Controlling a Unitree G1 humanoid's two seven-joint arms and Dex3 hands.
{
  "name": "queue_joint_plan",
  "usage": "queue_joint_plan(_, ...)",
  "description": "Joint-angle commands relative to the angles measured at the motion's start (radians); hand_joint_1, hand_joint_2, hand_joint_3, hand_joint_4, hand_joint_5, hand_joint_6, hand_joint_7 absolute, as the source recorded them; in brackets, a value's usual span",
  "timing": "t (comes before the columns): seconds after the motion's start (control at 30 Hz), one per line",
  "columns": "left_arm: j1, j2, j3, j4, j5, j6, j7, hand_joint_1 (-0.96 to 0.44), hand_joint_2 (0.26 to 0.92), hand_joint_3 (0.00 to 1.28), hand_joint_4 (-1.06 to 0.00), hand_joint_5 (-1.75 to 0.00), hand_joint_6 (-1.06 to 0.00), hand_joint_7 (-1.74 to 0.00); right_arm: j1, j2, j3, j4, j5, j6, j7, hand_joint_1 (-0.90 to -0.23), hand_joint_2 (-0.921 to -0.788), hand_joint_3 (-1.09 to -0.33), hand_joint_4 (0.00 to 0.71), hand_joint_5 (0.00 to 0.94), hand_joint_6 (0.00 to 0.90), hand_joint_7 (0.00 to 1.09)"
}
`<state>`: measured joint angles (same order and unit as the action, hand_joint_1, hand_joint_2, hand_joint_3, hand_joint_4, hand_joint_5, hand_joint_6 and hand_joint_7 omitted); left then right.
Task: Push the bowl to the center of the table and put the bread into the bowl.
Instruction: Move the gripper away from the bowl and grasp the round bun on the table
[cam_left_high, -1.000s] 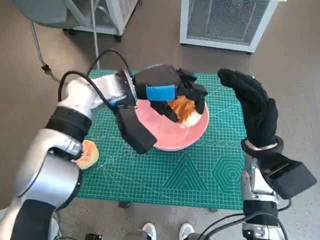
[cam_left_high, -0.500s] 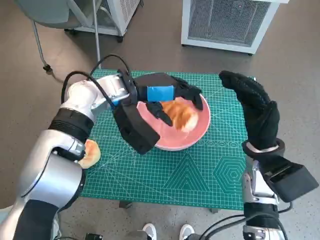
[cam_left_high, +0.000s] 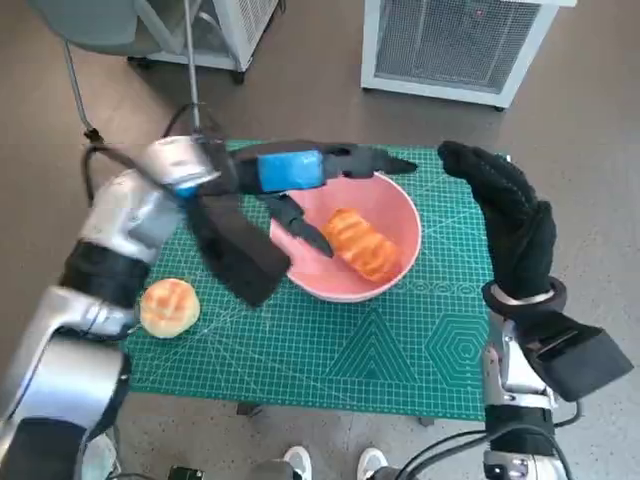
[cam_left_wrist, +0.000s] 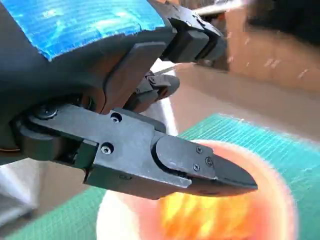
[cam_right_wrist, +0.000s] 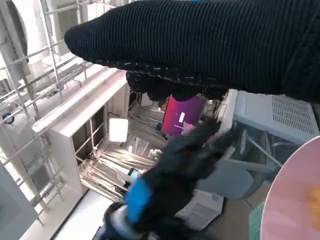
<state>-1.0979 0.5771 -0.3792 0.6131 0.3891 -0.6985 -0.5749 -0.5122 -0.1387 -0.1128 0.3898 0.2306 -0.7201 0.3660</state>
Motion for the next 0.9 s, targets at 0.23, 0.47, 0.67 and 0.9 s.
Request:
queue_joint_plan(0.23,0.246,0.280,0.245,-0.203,-0.253,0.034,-0.159,-0.28,0.767,0.00,-0.03,-0.01,-0.11,-0.17,0.017,0.002,0.011,-0.006,0.009,0.017,0.015,-0.662,-0.921,-0.827,0.235,0.002,-0.001,0.66)
queue_joint_plan(0.47,0.420,0.416,0.348,-0.243,-0.205,0.003,-0.118,-0.34,0.773,0.00,-0.03,0.00,-0.14,-0.13,0.021,-0.004,0.010,-0.012,0.026,0.028,0.032,-0.666,-0.921,-0.828,0.234,0.001,-0.001,0.66)
queue_joint_plan(0.67,0.548,0.483,0.397,-0.260,-0.170,0.015,-0.096,-0.40,0.779,0.00,-0.03,0.00,-0.16,-0.10,0.011,-0.006,0.010,0.000,0.032,0.032,0.044,-0.670,-0.921,-0.826,0.234,0.001,-0.001,0.66)
queue_joint_plan(0.9,0.638,0.506,0.418,-0.288,-0.152,0.073,-0.096,-0.40,0.780,0.00,-0.04,0.00,-0.17,-0.08,-0.001,-0.006,0.009,0.011,0.047,0.038,0.065,-0.663,-0.921,-0.823,0.236,0.002,-0.001,0.66)
